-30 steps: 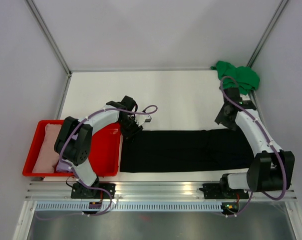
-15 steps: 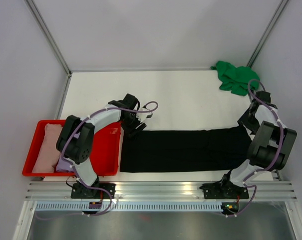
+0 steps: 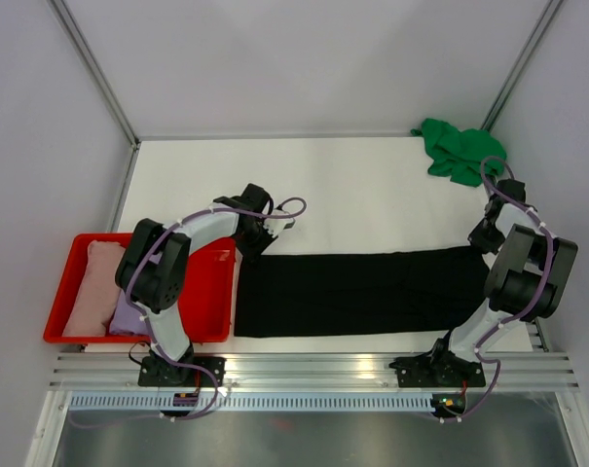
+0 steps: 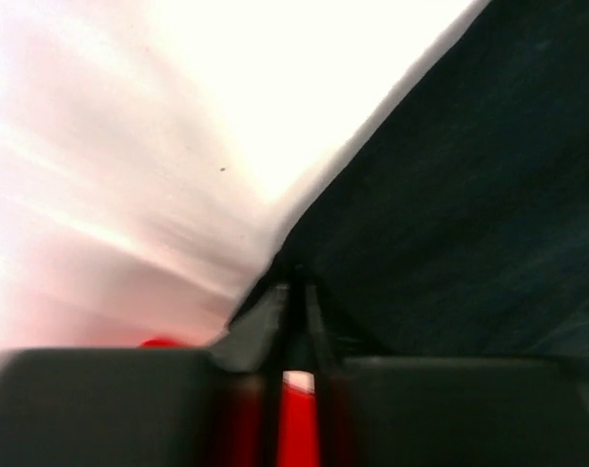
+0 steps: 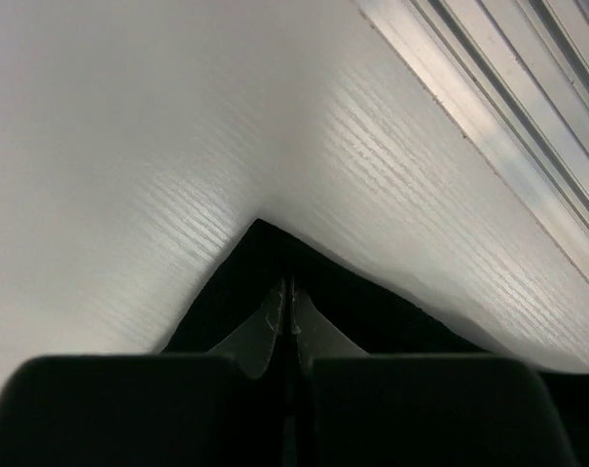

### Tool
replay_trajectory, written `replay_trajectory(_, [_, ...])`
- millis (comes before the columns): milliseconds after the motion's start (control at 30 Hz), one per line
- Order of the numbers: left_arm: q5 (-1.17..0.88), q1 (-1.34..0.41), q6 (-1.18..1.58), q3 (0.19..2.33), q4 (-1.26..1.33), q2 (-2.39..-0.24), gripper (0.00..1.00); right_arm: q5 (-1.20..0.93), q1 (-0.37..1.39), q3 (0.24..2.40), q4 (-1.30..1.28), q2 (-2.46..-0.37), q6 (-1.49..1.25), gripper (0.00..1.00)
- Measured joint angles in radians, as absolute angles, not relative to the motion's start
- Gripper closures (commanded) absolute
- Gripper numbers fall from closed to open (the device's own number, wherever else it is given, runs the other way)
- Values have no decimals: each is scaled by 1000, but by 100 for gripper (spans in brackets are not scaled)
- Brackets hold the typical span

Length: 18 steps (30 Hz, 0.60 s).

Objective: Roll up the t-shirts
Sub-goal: Fold the tshirt

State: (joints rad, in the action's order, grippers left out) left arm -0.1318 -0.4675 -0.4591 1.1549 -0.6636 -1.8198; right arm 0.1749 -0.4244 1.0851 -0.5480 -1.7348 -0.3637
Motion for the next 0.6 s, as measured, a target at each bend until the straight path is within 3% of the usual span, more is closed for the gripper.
replay_trajectory(33, [-132, -466, -457, 1154, -664, -1820, 97, 172, -430, 1085, -544, -1735, -365, 100])
replay_trajectory(433, [-137, -467, -450, 1153, -663, -1820, 98, 148, -490, 1085, -510, -1735, -381, 99])
replay_trajectory(533, [-138, -467, -450, 1153, -663, -1819, 95, 131, -490, 1085, -508, -1735, -378, 82])
replay_trajectory(567, [-138, -467, -450, 1153, -664, -1819, 92, 127, -490, 1085, -508, -1735, -377, 67])
replay_trajectory(600, [-139, -467, -450, 1153, -664, -1819, 86, 123, -490, 1085, -508, -1735, -381, 62])
